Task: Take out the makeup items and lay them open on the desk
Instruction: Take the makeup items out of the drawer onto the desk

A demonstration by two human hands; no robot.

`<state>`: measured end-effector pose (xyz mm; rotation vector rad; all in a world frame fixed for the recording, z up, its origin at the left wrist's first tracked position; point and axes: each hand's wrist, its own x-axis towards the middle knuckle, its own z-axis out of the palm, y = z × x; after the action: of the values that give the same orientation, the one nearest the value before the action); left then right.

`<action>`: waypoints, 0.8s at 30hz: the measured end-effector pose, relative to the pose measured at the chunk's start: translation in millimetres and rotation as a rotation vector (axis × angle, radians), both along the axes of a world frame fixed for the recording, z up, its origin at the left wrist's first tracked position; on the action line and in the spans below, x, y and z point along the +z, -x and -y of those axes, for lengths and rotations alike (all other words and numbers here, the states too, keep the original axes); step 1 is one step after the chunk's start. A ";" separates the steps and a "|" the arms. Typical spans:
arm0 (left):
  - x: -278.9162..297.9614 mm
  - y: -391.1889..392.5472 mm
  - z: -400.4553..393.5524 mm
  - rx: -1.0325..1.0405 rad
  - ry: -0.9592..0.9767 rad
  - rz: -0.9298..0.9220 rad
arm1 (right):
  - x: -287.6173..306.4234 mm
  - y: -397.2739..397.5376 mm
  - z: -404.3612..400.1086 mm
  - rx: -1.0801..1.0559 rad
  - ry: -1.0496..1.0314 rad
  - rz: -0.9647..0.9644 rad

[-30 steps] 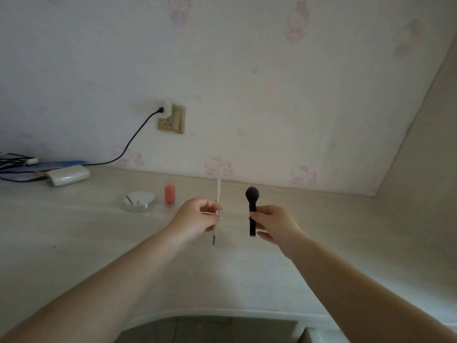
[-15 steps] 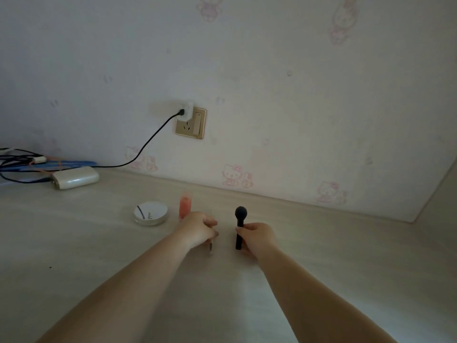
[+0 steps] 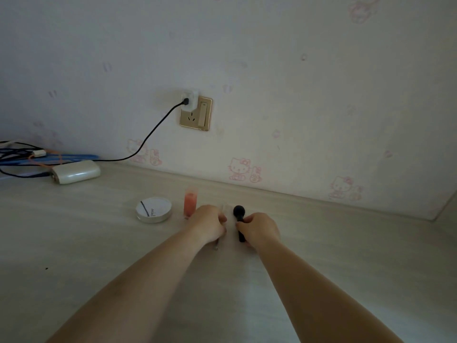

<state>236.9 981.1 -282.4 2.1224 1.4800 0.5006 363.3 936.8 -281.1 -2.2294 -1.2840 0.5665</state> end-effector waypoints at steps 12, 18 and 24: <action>2.9 2.1 24.6 0.075 -0.157 0.055 | -7.6 -11.4 26.4 -0.117 -0.344 -0.464; 30.1 -14.6 93.6 -0.148 -0.286 0.143 | 1.2 -27.6 101.0 -0.017 -0.517 -0.752; 45.8 -63.9 184.4 -0.477 -0.327 0.102 | 8.6 -86.1 225.1 -0.013 -0.541 -0.600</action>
<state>300.8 796.7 -236.7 2.5519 0.8313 0.6881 449.4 711.7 -272.6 -1.4681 -0.9570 0.7107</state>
